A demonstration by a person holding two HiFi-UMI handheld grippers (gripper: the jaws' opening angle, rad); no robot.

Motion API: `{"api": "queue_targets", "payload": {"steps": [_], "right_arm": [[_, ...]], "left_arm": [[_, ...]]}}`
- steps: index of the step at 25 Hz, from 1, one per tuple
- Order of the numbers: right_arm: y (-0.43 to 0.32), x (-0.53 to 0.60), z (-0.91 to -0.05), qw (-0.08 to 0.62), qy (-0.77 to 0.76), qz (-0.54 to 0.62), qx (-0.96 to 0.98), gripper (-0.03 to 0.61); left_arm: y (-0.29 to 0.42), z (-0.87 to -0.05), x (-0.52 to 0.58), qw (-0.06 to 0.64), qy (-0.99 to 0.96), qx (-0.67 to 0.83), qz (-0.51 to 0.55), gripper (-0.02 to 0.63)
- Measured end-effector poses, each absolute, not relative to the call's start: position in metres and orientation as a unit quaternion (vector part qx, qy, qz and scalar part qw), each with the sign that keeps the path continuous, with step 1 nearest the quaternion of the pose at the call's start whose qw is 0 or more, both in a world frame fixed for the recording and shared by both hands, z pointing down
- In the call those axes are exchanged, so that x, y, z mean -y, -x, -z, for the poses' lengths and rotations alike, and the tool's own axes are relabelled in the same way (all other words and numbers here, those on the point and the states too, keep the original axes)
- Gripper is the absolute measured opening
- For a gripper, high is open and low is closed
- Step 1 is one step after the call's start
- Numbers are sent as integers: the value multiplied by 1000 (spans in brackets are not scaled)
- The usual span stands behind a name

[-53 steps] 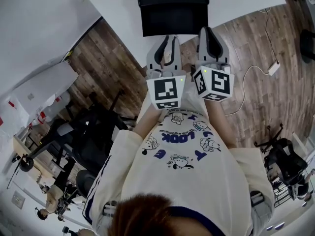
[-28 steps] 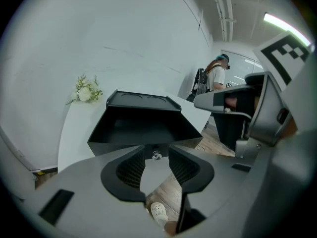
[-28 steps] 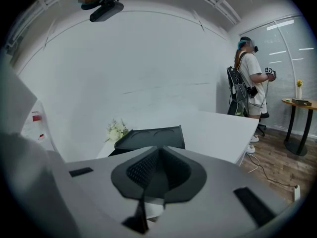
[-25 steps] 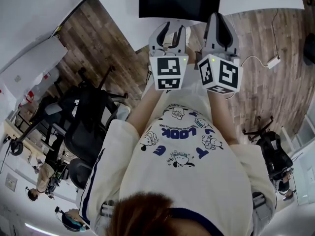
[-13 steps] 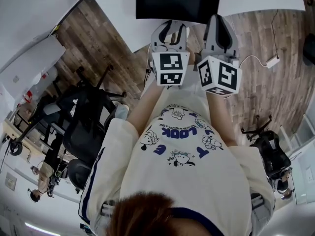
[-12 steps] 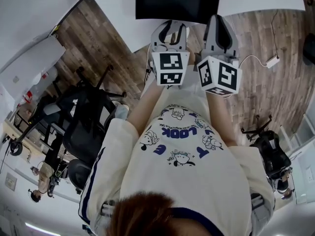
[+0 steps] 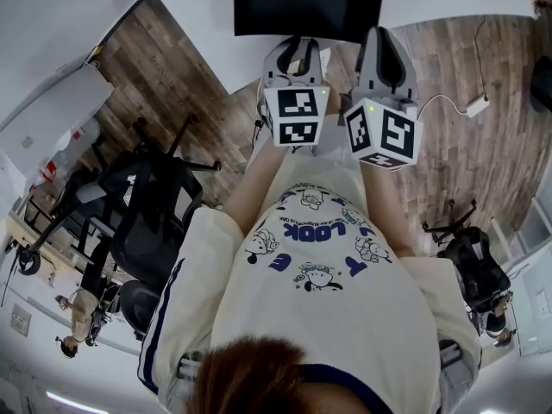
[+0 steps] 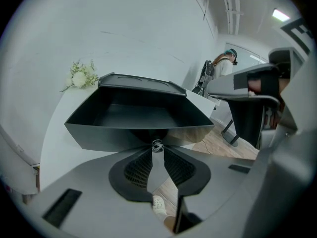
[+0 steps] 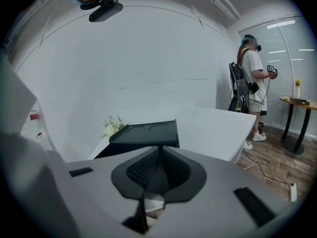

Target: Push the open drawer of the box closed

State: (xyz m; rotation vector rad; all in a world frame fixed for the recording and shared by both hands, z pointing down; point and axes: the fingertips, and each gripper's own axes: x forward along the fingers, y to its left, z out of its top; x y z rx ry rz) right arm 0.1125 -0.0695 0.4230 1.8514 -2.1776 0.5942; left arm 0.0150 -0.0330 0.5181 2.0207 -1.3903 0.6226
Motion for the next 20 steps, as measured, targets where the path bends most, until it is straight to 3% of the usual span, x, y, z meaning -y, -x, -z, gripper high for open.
{"api": "queue_targets", "payload": {"steps": [20], "right_arm": [[-114, 84, -415, 104, -630, -202, 742, 44]], "left_arm": [[-19, -507, 47, 301, -761, 529, -223, 75]]}}
